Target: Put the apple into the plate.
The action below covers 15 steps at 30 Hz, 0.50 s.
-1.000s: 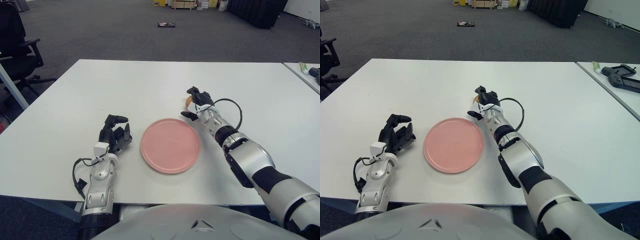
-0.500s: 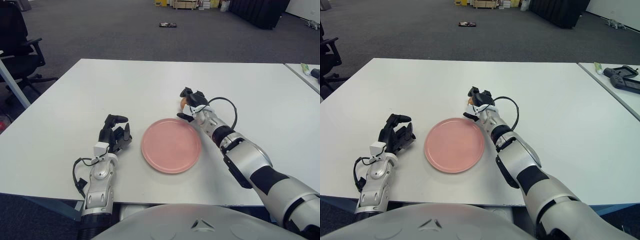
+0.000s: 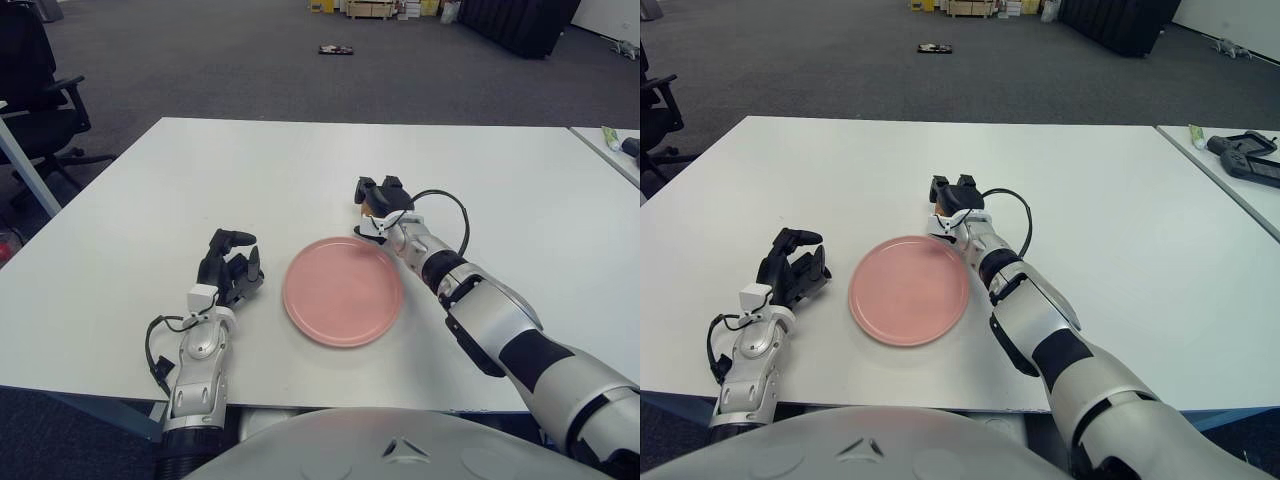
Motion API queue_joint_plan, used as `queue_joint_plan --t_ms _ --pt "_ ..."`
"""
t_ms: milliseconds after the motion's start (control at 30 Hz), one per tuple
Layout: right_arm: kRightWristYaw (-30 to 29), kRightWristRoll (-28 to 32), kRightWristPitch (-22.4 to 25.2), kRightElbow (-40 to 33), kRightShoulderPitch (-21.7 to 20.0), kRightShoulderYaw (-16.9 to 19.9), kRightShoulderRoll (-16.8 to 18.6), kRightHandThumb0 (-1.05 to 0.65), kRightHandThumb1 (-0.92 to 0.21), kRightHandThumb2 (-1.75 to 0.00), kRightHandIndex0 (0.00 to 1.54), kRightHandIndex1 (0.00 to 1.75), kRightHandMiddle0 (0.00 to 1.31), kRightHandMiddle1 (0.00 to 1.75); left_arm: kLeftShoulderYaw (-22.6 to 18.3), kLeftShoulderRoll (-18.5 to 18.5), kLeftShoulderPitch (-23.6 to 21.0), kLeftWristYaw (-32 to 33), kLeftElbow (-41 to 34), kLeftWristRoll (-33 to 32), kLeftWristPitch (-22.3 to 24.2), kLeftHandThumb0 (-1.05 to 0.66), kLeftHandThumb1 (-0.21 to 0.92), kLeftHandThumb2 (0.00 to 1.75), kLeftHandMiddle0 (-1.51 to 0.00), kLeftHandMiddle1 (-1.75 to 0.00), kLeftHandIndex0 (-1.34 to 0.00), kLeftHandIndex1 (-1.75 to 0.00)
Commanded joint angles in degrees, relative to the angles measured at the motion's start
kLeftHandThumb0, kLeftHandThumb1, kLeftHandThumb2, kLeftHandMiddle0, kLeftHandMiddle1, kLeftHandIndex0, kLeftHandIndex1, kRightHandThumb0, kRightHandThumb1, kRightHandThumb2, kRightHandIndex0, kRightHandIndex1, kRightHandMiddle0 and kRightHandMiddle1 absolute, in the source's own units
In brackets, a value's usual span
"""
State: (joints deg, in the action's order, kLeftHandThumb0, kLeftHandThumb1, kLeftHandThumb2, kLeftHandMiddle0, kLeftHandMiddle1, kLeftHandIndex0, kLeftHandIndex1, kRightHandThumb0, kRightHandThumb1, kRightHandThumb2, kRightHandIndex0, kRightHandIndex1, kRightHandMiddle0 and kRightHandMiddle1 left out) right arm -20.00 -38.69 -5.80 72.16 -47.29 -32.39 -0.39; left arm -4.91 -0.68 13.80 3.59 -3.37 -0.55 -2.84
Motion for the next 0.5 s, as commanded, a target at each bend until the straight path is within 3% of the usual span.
queue_joint_plan --t_ms 0,467 --pt "2.1 1.0 0.8 -0.5 0.1 0.9 -0.1 0.00 -0.09 -1.54 0.83 1.63 0.54 1.75 -0.1 0.1 -1.0 -0.3 0.3 -0.4 -0.4 -0.39 0.66 0.90 -0.82 -1.75 -0.36 -1.75" --pt "1.6 3.3 -0.7 -2.7 0.6 4.0 -0.9 0.00 -0.06 -1.58 0.84 1.65 0.57 1.75 0.0 0.2 -1.0 0.1 0.2 0.3 -0.3 -0.39 0.64 0.92 -0.84 -1.75 -0.37 -1.75"
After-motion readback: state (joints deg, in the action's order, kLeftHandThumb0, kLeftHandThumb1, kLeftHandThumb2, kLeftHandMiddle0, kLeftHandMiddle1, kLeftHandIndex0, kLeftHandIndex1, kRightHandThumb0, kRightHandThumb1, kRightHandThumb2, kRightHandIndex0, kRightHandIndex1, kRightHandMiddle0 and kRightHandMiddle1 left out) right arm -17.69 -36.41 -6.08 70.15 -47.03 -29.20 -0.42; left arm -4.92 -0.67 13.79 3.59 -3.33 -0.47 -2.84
